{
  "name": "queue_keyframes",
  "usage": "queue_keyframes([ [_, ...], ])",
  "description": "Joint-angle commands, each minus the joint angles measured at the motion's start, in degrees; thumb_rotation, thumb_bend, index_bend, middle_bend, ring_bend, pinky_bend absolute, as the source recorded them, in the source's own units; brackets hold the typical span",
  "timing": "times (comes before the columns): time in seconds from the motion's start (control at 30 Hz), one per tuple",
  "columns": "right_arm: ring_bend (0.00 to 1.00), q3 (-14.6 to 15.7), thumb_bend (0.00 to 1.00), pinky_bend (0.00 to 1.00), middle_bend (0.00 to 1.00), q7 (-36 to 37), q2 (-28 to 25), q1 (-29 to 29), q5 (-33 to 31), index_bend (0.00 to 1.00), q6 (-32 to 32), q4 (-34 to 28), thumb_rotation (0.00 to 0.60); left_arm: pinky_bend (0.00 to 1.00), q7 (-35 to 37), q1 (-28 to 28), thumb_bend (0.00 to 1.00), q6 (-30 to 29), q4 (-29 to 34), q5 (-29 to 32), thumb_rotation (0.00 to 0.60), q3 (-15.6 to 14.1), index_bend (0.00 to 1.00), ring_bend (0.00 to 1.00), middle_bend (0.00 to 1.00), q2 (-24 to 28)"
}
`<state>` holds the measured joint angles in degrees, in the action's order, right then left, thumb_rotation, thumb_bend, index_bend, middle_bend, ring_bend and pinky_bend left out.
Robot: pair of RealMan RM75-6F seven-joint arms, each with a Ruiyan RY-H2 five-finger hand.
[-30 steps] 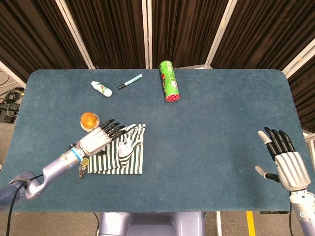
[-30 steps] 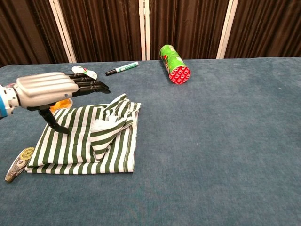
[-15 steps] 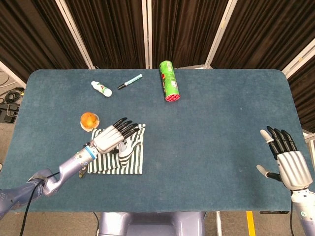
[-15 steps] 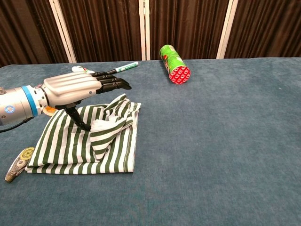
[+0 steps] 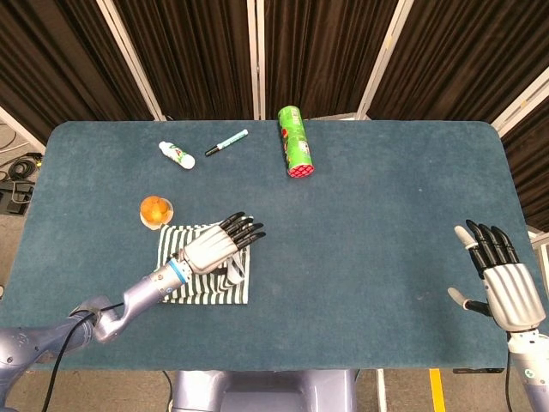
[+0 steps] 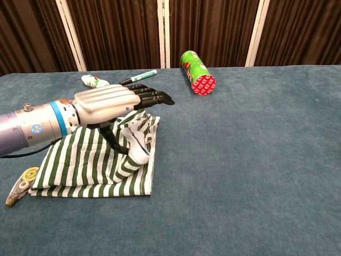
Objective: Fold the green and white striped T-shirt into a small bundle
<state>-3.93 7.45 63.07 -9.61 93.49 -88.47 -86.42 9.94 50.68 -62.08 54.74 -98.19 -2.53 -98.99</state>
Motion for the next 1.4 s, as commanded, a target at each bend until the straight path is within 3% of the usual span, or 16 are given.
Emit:
queue_keyframes([
  [0.03, 0.00, 0.03, 0.00, 0.00, 0.00, 0.00, 0.02, -0.04, 0.03, 0.07, 0.09, 0.02, 0.600, 0.00, -0.38, 0.37, 0.00, 0.46, 0.64, -0.17, 0.600, 0.02, 0.00, 0.00, 0.00, -0.75],
  [0.5, 0.00, -0.08, 0.00, 0.00, 0.00, 0.64, -0.19, 0.04, -0.11, 0.07, -0.02, 0.18, 0.600, 0.00, -0.82, 0.43, 0.00, 3.03, -1.79, 1.28, 0.600, 0.03, 0.00, 0.00, 0.00, -6.04],
  [0.87, 0.00, -0.20, 0.00, 0.00, 0.00, 0.91, -0.22, 0.03, -0.14, 0.07, -0.11, 0.24, 0.600, 0.00, 1.22, 0.53, 0.00, -0.45, -1.81, 0.84, 0.600, 1.21, 0.00, 0.00, 0.00, -6.08],
  [1.27, 0.00, -0.09, 0.00, 0.00, 0.00, 1.05, -0.52, 0.31, 0.22, 0.06, -0.69, -0.25, 0.600, 0.00, -4.21, -1.94, 0.00, -6.49, 17.20, 5.15, 0.600, 7.18, 0.00, 0.00, 0.00, 9.68],
  [1.4, 0.00, -0.18, 0.00, 0.00, 0.00, 0.68, -0.75, 0.62, -0.22, 0.02, -0.86, -0.92, 0.600, 0.00, -13.84, -7.93, 0.00, -8.74, 28.90, 12.38, 0.600, 8.17, 0.00, 0.00, 0.00, 18.33],
])
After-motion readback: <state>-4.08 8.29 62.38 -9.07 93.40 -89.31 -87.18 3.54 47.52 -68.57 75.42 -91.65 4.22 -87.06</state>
